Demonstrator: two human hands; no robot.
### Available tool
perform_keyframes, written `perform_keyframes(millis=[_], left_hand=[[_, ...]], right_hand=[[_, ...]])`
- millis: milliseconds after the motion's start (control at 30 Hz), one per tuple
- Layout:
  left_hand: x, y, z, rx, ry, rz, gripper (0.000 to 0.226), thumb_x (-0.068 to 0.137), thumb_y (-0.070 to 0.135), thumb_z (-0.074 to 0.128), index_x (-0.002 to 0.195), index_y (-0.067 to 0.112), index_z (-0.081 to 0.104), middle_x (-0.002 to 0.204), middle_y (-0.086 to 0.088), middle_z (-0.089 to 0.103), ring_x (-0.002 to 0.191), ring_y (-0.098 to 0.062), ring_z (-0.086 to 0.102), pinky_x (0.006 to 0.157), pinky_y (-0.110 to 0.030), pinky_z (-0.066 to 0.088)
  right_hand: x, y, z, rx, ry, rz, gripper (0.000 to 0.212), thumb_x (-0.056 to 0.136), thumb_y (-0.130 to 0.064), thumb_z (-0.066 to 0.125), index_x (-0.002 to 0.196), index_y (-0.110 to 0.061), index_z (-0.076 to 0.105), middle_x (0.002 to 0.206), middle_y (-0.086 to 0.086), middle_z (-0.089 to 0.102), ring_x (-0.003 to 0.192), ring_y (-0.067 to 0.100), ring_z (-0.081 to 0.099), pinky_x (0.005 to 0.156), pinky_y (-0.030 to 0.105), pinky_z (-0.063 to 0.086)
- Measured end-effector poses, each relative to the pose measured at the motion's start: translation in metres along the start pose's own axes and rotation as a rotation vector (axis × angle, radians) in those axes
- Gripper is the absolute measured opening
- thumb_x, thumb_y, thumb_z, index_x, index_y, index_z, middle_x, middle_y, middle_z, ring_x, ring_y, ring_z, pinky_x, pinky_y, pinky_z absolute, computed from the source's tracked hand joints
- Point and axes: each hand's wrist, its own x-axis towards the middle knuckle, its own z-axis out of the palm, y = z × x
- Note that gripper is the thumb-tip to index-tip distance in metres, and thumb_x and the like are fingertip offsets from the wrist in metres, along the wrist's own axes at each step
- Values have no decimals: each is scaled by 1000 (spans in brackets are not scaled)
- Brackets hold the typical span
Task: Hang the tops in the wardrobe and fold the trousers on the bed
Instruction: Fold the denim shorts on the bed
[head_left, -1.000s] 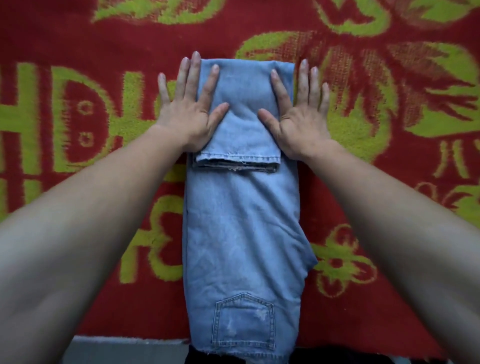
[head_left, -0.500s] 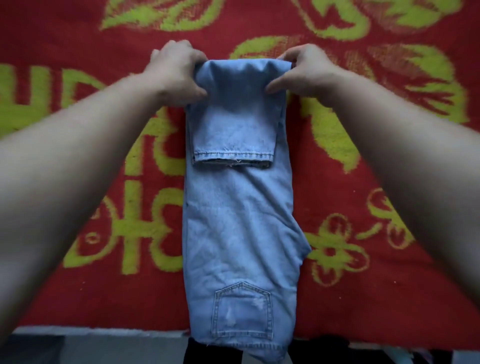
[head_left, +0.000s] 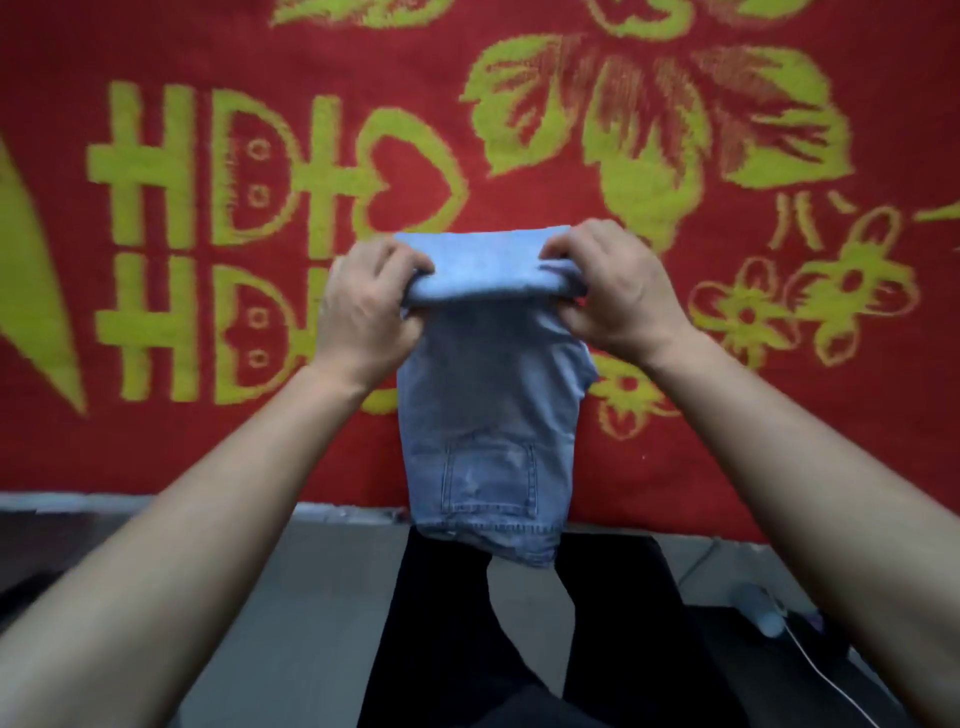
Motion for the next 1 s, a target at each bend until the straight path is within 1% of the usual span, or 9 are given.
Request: perform_keyframes(millis=[133,200,300,433,500,633,767,900,1000], left_hand=[[-87,-5,31,90,-284,41,42,62,1,67,103,10,66,109,-12,62,102,-34,60,75,-41,41],[-112,-9,49,194,-582,-20,52,75,7,64,126,13,56,142,-14,48,130,-35,47,91,-46,41],[-132,-14,68,284,-808,-112,60,91,25,52,148,20,34,164,-2,14,149,-26,17,112,-48,29],[-122,-7,71,230,-441,-31,36,93,28,43,118,11,62,140,-14,52,131,-33,45,102,-46,35],[-107,-6,76,282,-268,30,45,97,32,41,132,8,55,146,-22,44,137,-38,39,106,-51,34],[-66,-38,99,444,-443,-26,79,95,68,24,157,25,0,164,-17,-4,152,-31,-3,116,-63,3],[-50,-77,127,410,-600,-144,91,82,85,15,144,38,-33,161,-19,-17,149,-29,-21,113,-66,-9],[-65,-67,122,284,-469,-139,94,85,82,27,154,34,-14,163,-18,-7,151,-32,-6,115,-65,-1],[-63,-47,115,-103,-215,-398,104,82,72,54,156,19,3,157,-13,24,145,-31,23,118,-52,13]], right_hand=[[-75,-18,43,-88,-191,-132,30,76,-4,62,105,-7,72,92,17,63,78,36,60,62,42,46],[-98,-17,68,-201,-518,-128,47,79,-6,67,126,-11,62,120,20,58,112,39,57,85,46,45],[-123,-14,91,-368,-904,-29,73,89,-23,57,154,-17,26,162,18,16,152,32,7,121,48,9],[-123,-22,99,-204,-548,8,37,92,-32,51,123,-14,61,139,20,50,138,37,40,114,51,27],[-112,-23,104,-276,-287,16,43,98,-37,47,129,-11,59,143,25,47,137,43,41,113,52,31],[-81,9,118,-493,-473,154,92,91,-72,36,159,-19,5,165,17,-1,152,38,0,122,57,4],[-73,43,135,-465,-581,238,106,80,-88,27,158,-25,-10,166,5,-16,151,37,-13,120,60,-2],[-75,37,134,-336,-547,238,108,80,-88,34,158,-25,-8,165,9,-16,151,40,-11,120,61,1],[-82,26,124,-9,-228,431,113,77,-77,58,158,-17,8,163,18,4,149,32,16,119,47,23]])
